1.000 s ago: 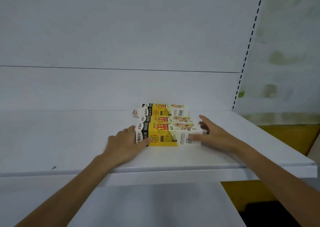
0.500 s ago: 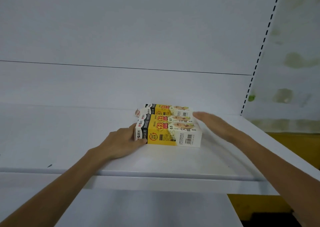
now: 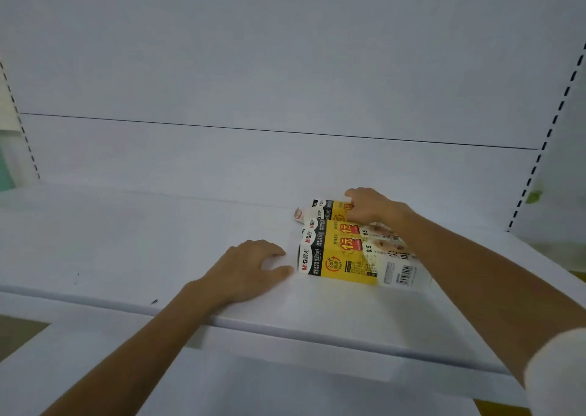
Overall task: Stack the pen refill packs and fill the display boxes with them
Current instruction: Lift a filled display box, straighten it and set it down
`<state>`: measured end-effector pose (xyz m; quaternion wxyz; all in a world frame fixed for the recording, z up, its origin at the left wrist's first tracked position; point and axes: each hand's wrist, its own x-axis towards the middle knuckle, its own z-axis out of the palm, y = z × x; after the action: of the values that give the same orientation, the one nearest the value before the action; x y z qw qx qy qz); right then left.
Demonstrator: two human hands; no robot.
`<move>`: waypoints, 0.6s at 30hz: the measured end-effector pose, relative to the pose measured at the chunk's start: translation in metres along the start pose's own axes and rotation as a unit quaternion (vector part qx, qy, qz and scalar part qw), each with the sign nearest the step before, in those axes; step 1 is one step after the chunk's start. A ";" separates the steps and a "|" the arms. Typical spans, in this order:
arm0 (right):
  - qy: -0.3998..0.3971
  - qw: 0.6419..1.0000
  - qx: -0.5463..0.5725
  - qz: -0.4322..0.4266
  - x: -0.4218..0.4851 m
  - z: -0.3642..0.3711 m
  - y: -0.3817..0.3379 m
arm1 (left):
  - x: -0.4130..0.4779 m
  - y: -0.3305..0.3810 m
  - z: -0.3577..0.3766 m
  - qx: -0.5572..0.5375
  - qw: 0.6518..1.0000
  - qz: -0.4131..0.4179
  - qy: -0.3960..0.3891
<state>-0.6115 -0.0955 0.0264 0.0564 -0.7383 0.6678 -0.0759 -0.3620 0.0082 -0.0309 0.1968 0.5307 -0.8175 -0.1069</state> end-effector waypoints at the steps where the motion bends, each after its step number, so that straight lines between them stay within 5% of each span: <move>1: 0.010 1.000 -0.015 0.000 0.002 -0.002 -0.001 | 0.002 -0.002 -0.002 -0.018 1.000 -0.004 0.005; 7: 0.119 0.993 -0.010 -0.012 -0.005 -0.013 -0.018 | 0.007 -0.006 -0.012 -0.133 0.987 -0.024 0.089; 12: 0.264 0.938 0.181 -0.135 -0.035 -0.035 -0.078 | 0.013 0.006 -0.046 -0.270 0.939 0.033 0.212; 18: 0.280 0.886 0.314 -0.194 -0.074 -0.043 -0.142 | 0.020 0.021 -0.083 -0.263 0.927 0.129 0.232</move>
<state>-0.4878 -0.0063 0.0922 0.0803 -0.7449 0.4407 -0.4943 -0.3501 0.0012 0.0561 0.5259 0.3601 -0.7526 -0.1655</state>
